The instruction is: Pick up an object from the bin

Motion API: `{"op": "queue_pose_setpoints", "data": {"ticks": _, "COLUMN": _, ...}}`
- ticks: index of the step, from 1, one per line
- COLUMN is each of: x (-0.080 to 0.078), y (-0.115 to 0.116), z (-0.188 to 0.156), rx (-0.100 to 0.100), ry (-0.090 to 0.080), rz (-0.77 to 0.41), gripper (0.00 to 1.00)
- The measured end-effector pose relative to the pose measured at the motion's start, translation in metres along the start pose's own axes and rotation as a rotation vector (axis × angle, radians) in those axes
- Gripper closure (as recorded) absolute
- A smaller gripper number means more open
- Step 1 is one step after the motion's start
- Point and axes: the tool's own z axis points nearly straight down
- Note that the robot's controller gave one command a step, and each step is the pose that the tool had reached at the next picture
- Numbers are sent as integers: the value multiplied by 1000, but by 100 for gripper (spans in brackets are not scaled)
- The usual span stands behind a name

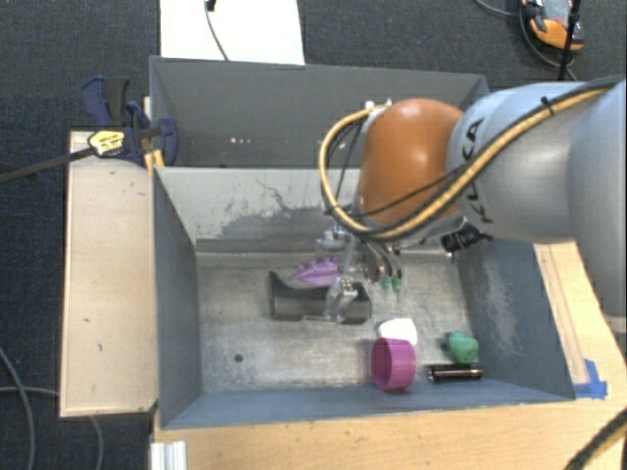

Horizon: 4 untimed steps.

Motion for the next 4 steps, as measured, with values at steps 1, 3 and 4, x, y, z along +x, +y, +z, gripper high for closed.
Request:
{"op": "queue_pose_setpoints", "data": {"ticks": 1, "x": 9, "y": -7, "z": 29, "rx": 0, "ry": 1, "rz": 47, "gripper": 0}}
{"op": "queue_pose_setpoints", "data": {"ticks": 3, "x": 0, "y": -11, "z": 65, "rx": -1, "ry": 23, "rz": 30, "gripper": 100}}
{"op": "queue_pose_setpoints", "data": {"ticks": 4, "x": -14, "y": -19, "z": -72, "rx": 2, "ry": 5, "rz": 20, "gripper": 100}}
